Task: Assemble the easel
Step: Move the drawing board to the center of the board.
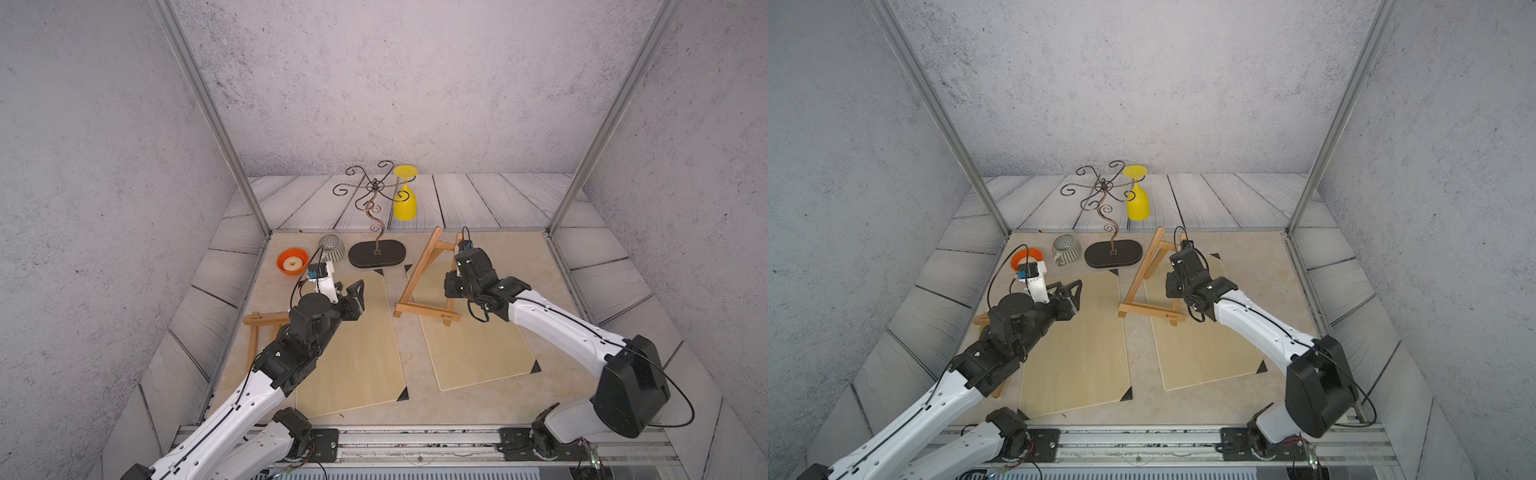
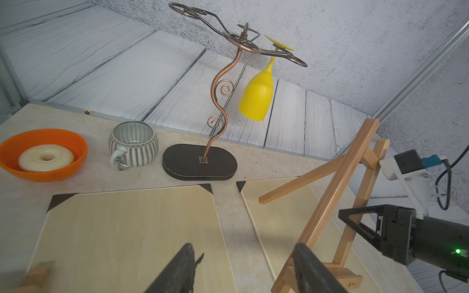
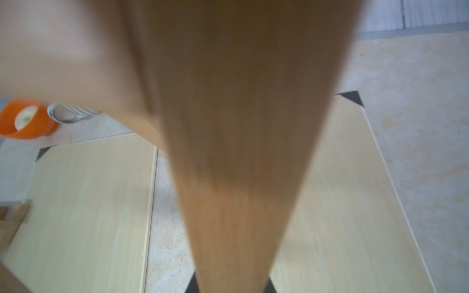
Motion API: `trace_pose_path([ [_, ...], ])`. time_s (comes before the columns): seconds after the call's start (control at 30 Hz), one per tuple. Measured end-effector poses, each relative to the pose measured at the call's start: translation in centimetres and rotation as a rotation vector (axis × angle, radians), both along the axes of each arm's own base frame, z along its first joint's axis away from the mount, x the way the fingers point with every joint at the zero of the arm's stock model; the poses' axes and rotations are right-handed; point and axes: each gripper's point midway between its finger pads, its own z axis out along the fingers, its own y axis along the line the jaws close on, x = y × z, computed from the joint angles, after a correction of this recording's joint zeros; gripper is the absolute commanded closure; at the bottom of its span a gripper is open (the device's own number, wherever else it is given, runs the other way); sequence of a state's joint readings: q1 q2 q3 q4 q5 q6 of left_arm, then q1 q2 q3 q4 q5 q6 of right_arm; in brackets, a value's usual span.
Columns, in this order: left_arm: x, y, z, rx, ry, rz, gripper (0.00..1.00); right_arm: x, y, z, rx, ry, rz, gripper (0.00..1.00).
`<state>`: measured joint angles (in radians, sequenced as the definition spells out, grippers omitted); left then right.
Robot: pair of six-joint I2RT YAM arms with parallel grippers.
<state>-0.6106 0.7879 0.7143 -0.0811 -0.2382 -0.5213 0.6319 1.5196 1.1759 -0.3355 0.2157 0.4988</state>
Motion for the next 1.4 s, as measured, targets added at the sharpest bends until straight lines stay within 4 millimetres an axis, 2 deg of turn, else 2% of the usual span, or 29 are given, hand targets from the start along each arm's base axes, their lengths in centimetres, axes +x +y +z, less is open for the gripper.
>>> trace_pose_path([
  [0.17,-0.2,0.6,-0.6,0.007,0.022,0.029,0.36,1.2,2.8,-1.6,-0.048,-0.007,0.037,1.00],
  [0.33,0.1,0.5,-1.8,0.022,0.054,0.032,0.36,3.1,3.8,-2.2,-0.097,-0.035,0.033,1.00],
  [0.57,0.2,0.3,-2.6,0.027,0.074,0.031,0.36,4.4,3.9,-2.8,-0.164,-0.052,0.030,1.00],
  [0.9,0.5,0.1,-3.2,0.027,0.089,0.029,0.36,4.5,3.4,-3.5,-0.213,-0.049,0.022,1.00],
  [1.07,0.6,-0.1,-3.2,0.025,0.088,0.026,0.36,4.8,2.7,-3.7,-0.218,-0.047,0.005,1.00],
  [1.17,0.6,-0.2,-3.2,0.021,0.087,0.020,0.36,5.2,1.6,-3.9,-0.240,-0.060,-0.033,1.00],
  [1.27,0.8,-0.5,-3.3,0.017,0.089,0.015,0.36,5.9,-0.4,-4.1,-0.259,-0.072,-0.092,1.00],
  [1.4,1.0,-0.7,-3.5,0.014,0.092,0.010,0.36,6.7,-4.4,-4.1,-0.295,-0.085,-0.196,1.00],
])
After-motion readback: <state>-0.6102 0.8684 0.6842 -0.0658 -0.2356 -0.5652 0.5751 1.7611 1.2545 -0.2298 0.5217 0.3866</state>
